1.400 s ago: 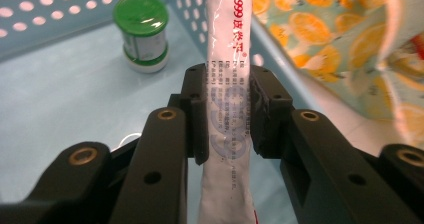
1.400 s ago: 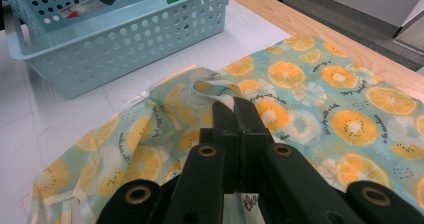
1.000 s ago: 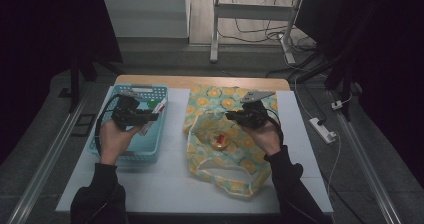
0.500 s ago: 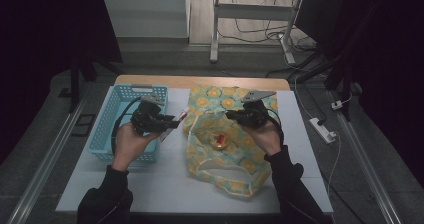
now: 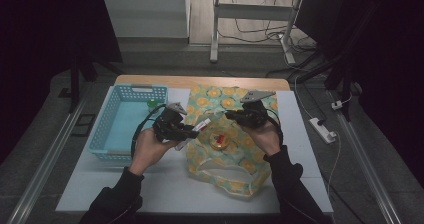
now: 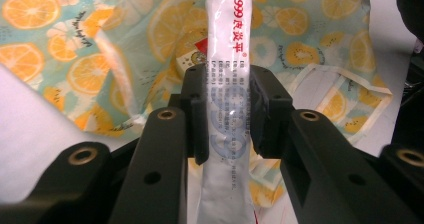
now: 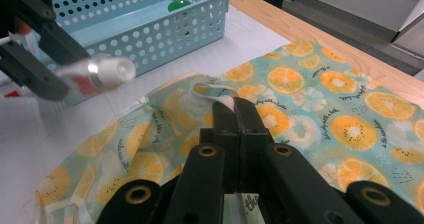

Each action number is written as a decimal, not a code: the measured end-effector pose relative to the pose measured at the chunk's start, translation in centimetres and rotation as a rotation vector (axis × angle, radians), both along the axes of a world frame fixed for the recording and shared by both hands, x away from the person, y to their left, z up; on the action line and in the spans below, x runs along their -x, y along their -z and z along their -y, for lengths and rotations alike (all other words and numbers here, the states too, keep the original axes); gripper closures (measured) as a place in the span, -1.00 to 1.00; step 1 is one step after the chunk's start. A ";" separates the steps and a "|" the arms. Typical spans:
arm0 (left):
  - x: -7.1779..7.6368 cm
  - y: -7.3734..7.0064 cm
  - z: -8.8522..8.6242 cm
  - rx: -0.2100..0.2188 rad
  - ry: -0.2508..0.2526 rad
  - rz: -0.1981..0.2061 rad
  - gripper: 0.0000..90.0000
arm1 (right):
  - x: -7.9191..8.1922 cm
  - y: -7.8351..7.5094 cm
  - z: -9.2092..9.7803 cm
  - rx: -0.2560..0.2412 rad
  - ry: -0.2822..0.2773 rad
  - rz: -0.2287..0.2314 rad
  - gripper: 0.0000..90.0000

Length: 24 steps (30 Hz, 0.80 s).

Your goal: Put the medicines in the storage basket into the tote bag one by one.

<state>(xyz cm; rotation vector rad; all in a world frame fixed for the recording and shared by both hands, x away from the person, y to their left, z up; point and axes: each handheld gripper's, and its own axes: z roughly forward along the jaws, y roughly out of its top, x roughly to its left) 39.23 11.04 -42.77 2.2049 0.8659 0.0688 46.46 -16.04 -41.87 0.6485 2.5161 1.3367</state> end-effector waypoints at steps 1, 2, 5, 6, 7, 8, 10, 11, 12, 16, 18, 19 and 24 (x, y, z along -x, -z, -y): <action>0.0 0.1 0.3 -0.001 0.003 -0.002 0.59 | 0.0 0.0 0.0 0.001 0.000 0.001 1.00; -0.1 0.2 0.6 -0.003 0.007 -0.001 0.59 | 0.1 -0.1 -0.1 0.002 -0.001 0.001 1.00; -0.3 0.7 1.6 -0.014 0.018 -0.004 0.59 | 0.2 -0.1 -0.2 0.003 -0.006 0.003 1.00; -0.4 0.8 1.9 -0.017 0.022 -0.008 0.59 | 0.2 -0.1 -0.2 0.003 -0.007 0.002 1.00; -0.4 1.0 2.2 -0.022 0.026 -0.010 0.59 | 0.2 -0.1 -0.2 0.002 -0.007 0.002 1.00; -0.5 1.1 2.5 -0.029 0.030 -0.012 0.59 | 0.2 -0.1 -0.2 0.000 -0.007 0.002 1.00; -0.7 1.5 3.1 -0.042 0.036 -0.016 0.59 | 0.2 -0.3 -0.2 -0.005 -0.007 0.002 1.00; -0.9 1.6 3.4 -0.044 0.041 -0.020 0.59 | 0.3 -0.3 -0.1 -0.010 -0.009 0.001 1.00; -1.0 1.7 3.7 -0.047 0.042 -0.022 0.59 | 0.3 -0.4 -0.1 -0.010 -0.007 0.004 1.00; -1.4 2.1 4.7 -0.063 0.047 -0.024 0.59 | 0.3 -0.6 0.1 -0.019 -0.007 0.003 1.00; -1.8 2.4 5.2 -0.080 0.046 -0.028 0.59 | 0.3 -0.6 0.1 -0.021 -0.008 0.004 1.00; -1.9 2.5 5.4 -0.086 0.045 -0.029 0.59 | 0.3 -0.7 0.1 -0.021 -0.008 0.005 1.00; -2.8 3.0 6.2 -0.088 0.025 -0.040 0.59 | 0.4 -0.7 0.1 -0.019 -0.009 0.008 1.00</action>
